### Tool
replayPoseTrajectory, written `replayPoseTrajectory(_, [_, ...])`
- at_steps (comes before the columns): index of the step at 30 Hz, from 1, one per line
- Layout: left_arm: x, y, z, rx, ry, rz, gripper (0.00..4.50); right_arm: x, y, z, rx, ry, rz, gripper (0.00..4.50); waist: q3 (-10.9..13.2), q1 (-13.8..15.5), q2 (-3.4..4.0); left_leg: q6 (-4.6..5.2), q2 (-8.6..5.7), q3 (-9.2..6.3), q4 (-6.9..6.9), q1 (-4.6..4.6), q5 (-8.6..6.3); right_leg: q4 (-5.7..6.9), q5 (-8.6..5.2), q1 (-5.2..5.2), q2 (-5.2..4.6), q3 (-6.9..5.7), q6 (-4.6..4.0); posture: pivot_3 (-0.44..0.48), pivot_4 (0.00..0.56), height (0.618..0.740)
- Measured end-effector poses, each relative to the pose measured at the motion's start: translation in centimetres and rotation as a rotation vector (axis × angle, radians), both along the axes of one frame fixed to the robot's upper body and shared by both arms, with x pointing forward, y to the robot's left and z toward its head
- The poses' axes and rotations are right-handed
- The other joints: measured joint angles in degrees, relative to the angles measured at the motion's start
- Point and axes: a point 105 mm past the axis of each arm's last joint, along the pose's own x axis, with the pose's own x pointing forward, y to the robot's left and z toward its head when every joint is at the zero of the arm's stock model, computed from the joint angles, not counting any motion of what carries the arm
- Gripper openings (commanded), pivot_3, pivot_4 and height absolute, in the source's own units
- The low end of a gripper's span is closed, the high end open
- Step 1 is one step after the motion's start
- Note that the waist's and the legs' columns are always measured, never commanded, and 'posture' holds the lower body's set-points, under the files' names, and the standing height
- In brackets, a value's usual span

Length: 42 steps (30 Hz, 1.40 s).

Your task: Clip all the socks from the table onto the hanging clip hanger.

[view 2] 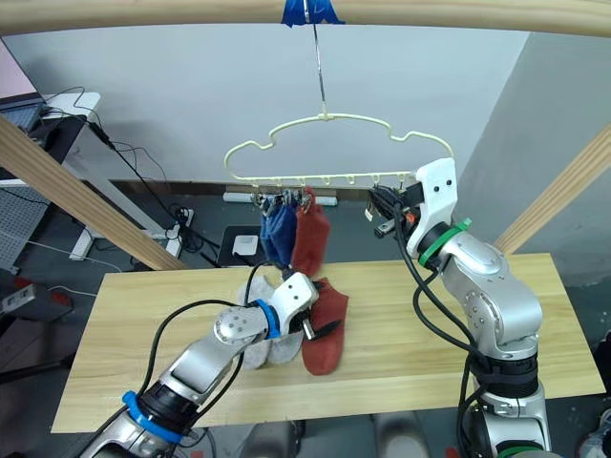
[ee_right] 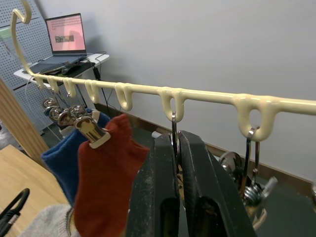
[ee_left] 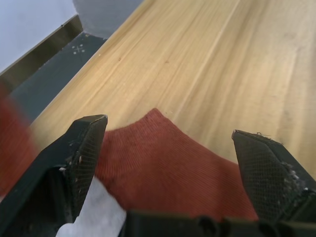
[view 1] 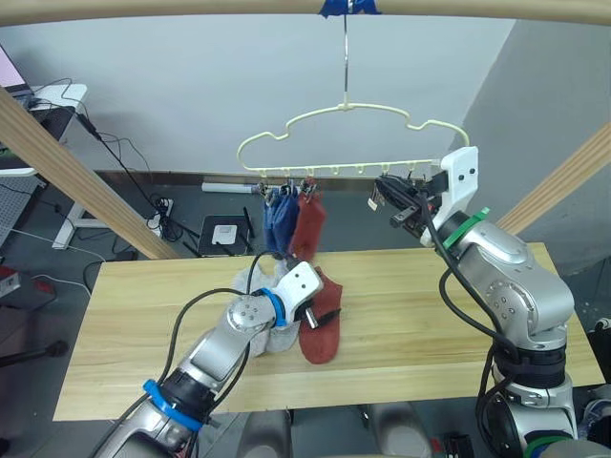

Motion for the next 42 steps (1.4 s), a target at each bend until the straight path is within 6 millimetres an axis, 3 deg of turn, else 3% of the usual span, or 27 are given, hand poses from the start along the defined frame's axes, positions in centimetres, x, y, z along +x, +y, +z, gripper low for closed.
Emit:
replayPoseTrajectory(5, [0.0,0.1,-2.7,0.077,0.082,-0.012,4.50,0.0,0.2,-0.1,-0.001,0.002,0.002,0.02,0.0,-0.8,0.00,0.00,-0.01,-0.01,0.01,-0.01,0.00,0.02,0.00,0.00,-0.01,-0.01,0.00,-0.197,0.266,0.740])
replayPoseTrajectory(13, [-0.9,-0.8,-3.3,0.106,0.089,-0.127,2.79,0.1,0.0,0.0,0.003,0.002,-0.019,0.00,0.0,-0.9,0.00,0.00,-0.03,-0.02,0.12,0.00,0.00,0.12,0.00,0.02,-0.01,-0.01,0.00,-0.202,0.269,0.740])
replayPoseTrajectory(21, [-1.3,-1.5,-3.7,0.124,0.070,-0.188,0.62,0.1,0.0,0.0,0.009,0.003,-0.027,0.00,0.0,-1.0,-0.01,0.00,-0.03,-0.03,0.27,0.01,0.00,0.22,0.00,0.04,-0.01,-0.01,0.01,-0.194,0.275,0.740])
replayPoseTrajectory(24, [-1.3,-1.4,-3.6,0.111,0.060,-0.183,0.10,0.1,-0.1,0.1,0.009,0.002,-0.027,0.00,0.0,-1.0,-0.01,0.00,-0.03,-0.03,0.32,0.00,0.00,0.23,0.00,0.05,0.00,-0.01,0.01,-0.190,0.278,0.740])
replayPoseTrajectory(26, [-1.3,-1.3,-3.5,0.092,0.048,-0.184,0.01,0.1,-0.1,0.1,0.006,0.002,-0.027,0.00,0.0,-1.0,-0.01,0.00,-0.03,-0.04,0.33,-0.01,0.00,0.23,0.00,0.05,-0.01,-0.01,0.01,-0.190,0.279,0.740])
replayPoseTrajectory(30, [-1.5,-1.4,-1.6,0.011,-0.011,-0.188,0.01,0.2,-0.2,0.1,-0.002,0.004,-0.022,0.00,0.0,-1.0,-0.01,0.00,-0.03,-0.06,0.33,-0.02,0.00,0.23,0.00,0.05,-0.01,-0.02,0.01,-0.186,0.280,0.740])
replayPoseTrajectory(36, [-1.7,-0.6,3.5,-0.117,-0.169,-0.211,0.01,0.6,-0.9,0.4,-0.022,0.006,-0.013,0.00,0.0,-1.0,0.00,0.00,-0.02,-0.06,0.35,0.00,0.00,0.24,0.00,0.06,-0.01,-0.02,0.01,-0.176,0.280,0.740])
replayPoseTrajectory(42, [-2.9,0.6,9.2,-0.135,-0.532,-0.318,0.01,0.6,-1.2,0.5,0.043,0.100,0.053,0.00,0.0,-0.9,0.00,0.01,-0.05,-0.05,0.36,-0.01,0.00,0.20,0.00,0.11,-0.06,-0.01,0.01,-0.170,0.279,0.740])
